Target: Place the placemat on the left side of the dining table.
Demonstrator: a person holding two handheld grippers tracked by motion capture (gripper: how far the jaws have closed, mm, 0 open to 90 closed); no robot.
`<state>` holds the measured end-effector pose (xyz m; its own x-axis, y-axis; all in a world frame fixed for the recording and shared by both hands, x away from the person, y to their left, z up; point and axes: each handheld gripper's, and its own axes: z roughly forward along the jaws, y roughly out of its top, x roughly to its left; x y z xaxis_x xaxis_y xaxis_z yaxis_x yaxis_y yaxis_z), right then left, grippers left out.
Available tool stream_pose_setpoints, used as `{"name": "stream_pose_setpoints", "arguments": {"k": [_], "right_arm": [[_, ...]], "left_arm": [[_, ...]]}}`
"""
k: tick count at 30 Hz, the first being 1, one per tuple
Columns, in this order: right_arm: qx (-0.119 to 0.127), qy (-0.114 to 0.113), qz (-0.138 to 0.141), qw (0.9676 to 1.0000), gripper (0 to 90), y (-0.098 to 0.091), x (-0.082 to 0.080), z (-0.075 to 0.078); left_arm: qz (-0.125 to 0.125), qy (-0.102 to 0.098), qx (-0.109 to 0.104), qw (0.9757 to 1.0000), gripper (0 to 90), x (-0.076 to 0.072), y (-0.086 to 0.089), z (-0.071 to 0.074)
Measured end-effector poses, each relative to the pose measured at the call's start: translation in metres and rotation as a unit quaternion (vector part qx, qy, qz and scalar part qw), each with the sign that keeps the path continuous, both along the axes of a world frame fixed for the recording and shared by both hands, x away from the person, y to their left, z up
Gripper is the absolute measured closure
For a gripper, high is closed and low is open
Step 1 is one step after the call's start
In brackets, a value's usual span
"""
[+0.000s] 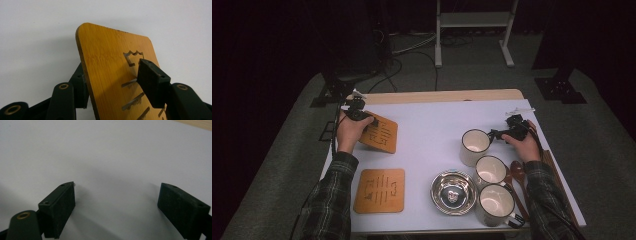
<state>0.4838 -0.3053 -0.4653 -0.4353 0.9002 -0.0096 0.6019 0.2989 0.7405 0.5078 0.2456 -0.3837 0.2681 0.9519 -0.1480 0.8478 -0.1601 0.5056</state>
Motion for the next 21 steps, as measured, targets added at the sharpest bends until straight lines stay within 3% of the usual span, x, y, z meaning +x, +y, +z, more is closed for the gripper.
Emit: {"name": "stream_pose_setpoints", "arguments": {"k": [21], "right_arm": [[0.000,0.000,0.000,1.0000,13.4,0.000,0.000,0.000]], "left_arm": [[0.019,0.038,0.003,0.9991,35.1,0.008,0.014,-0.016]]}}
